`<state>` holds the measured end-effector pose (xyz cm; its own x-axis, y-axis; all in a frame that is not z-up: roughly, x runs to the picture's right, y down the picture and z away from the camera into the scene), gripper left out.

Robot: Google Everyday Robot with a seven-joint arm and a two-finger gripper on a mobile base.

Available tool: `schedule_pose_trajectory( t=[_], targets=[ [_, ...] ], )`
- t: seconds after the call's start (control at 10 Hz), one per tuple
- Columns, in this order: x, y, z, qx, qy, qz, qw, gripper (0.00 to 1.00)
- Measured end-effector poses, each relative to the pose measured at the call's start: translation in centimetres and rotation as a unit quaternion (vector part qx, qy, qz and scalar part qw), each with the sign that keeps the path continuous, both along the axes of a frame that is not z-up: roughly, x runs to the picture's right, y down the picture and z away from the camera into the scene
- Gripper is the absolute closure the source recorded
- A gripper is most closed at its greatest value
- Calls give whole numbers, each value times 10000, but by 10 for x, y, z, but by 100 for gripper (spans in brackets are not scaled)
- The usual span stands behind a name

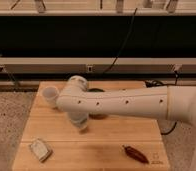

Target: Knock the bottle over

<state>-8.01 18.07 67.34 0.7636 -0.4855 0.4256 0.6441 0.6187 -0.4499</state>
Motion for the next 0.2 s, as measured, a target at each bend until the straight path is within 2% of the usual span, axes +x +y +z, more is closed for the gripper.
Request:
schedule_pose_trajectory(
  t=[0.2],
  targets=[
    [11,2,1,-22,23,69,10000,100]
  ],
)
